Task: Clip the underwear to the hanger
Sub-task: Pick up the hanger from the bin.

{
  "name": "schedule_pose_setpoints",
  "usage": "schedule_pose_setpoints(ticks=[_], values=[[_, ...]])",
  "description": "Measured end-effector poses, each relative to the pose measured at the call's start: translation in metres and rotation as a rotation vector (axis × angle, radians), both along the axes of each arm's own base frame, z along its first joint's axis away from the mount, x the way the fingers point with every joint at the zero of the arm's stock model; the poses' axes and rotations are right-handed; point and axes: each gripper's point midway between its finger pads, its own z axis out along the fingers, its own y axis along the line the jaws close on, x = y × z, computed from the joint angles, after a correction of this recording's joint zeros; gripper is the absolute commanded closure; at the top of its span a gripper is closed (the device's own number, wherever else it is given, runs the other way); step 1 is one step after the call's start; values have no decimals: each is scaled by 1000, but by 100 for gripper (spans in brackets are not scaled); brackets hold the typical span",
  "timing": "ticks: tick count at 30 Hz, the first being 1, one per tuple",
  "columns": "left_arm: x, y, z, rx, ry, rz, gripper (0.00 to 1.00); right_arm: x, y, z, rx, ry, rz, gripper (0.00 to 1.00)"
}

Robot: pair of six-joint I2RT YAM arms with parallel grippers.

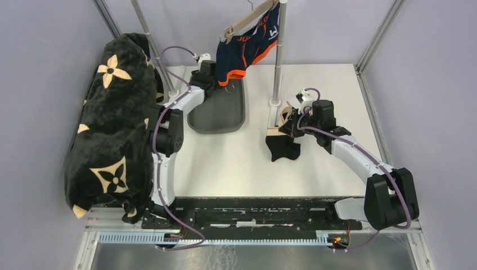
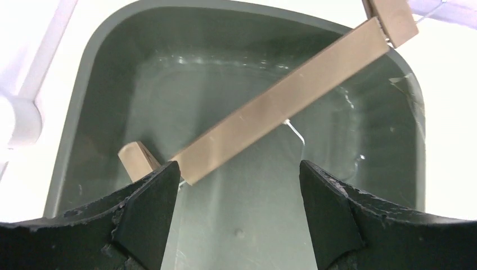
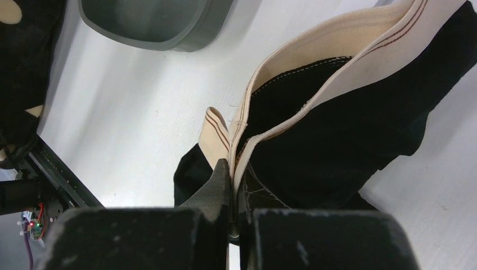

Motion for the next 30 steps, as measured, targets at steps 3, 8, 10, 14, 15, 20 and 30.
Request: schedule_pose_setpoints(ticks=[3, 8, 10, 14, 15, 20, 30], values=[[9, 5, -4, 60, 13, -6, 13, -1, 1, 0, 8, 4, 3, 100], [21, 11, -8, 156, 22, -37, 12, -1, 2, 1, 12, 3, 2, 99], [23, 14, -12, 189, 32, -55, 12, -1, 2, 0, 14, 5, 2, 100], [25, 16, -25, 242, 56, -103, 12, -2, 2, -1, 20, 8, 2, 100], [25, 16, -30, 251, 67, -119, 12, -2, 3, 0, 23, 7, 2, 100], [24, 16, -42, 281, 92, -186, 12, 0, 4, 1, 30, 4, 4, 99], [28, 15, -47, 297, 91, -216, 18, 1, 6, -1, 39, 4, 11, 100]])
